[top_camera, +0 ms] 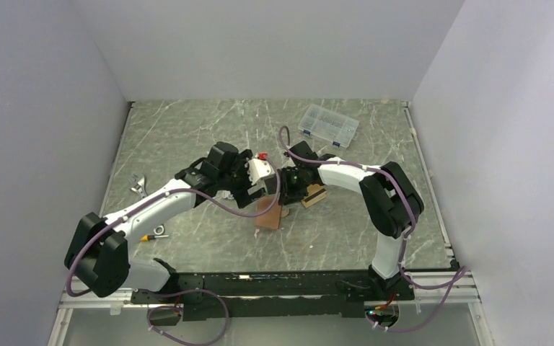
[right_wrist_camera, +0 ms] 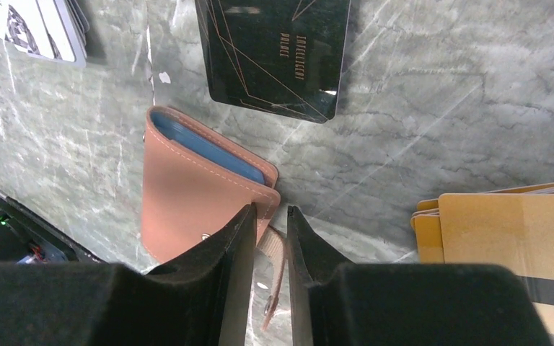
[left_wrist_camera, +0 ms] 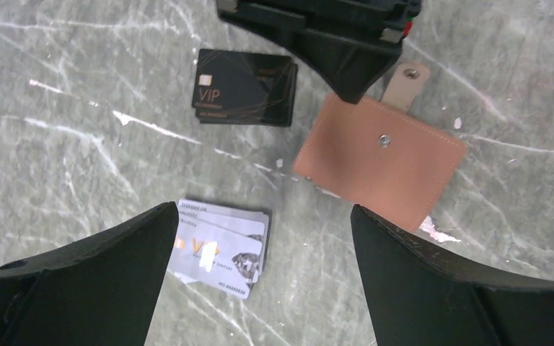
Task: Put the credit cards into the card holder
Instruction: Close the card holder at the center of the board.
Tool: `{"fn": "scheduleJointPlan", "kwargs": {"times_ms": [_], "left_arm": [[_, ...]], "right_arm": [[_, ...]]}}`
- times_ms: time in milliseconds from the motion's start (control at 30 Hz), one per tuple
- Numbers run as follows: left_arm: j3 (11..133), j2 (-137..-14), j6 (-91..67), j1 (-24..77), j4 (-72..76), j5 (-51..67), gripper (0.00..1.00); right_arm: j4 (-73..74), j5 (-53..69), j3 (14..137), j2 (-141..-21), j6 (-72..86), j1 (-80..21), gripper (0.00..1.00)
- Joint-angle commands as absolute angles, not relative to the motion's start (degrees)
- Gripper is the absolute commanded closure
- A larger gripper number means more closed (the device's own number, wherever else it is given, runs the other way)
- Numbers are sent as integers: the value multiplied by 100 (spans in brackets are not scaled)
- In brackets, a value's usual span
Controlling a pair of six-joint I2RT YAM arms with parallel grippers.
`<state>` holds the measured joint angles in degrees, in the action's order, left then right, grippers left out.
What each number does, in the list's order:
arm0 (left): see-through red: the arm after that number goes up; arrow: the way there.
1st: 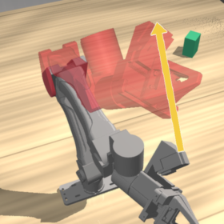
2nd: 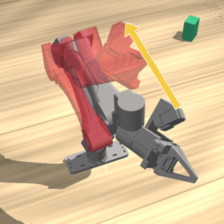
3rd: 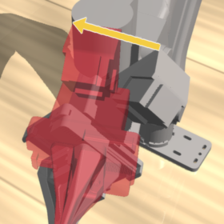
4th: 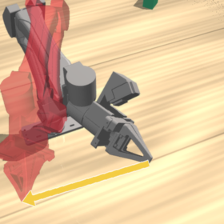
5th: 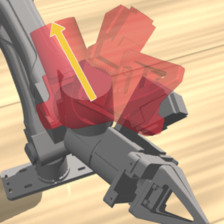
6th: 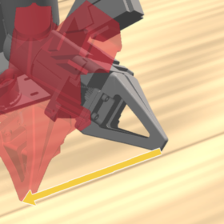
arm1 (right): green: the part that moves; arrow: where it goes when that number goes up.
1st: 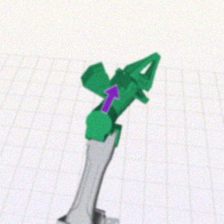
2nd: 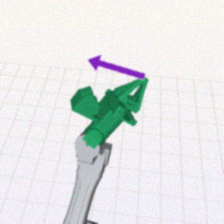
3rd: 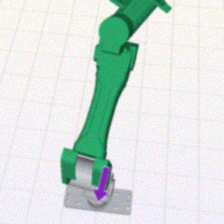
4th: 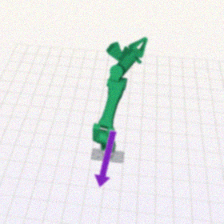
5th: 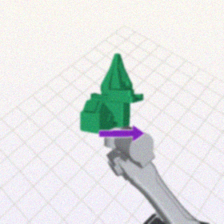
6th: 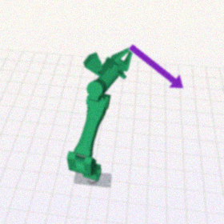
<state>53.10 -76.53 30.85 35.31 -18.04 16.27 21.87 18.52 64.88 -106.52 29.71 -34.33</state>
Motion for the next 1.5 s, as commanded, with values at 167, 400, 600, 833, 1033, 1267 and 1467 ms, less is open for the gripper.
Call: {"fn": "scheduleJointPlan", "kwargs": {"times_ms": [167,400,600,833,1033,1267,1467], "left_arm": [[5456,-8104,3085,3980,-1847,1823,23],[4933,-8253,3570,4089,-1297,2246,37],[5014,-8669,3880,4135,-1090,2270,43],[5509,-9297,3815,4335,-1488,2175,47],[5488,-9667,3023,4464,-1327,2373,48],[5014,-9522,2703,4452,-844,2449,48],[4992,-9428,2664,4406,-831,2536,47]], "right_arm": [[2312,2019,6540,-10463,2944,-3331,75],[2325,2315,6486,-10320,2966,-3084,73],[2417,2372,6486,-10308,2938,-3082,72],[2490,2368,6299,-10050,3019,-2987,72],[2581,2286,5913,-9450,3098,-2764,61],[2520,2356,5678,-9182,3266,-2832,57],[2726,2198,5891,-9339,3261,-3193,57]]}}
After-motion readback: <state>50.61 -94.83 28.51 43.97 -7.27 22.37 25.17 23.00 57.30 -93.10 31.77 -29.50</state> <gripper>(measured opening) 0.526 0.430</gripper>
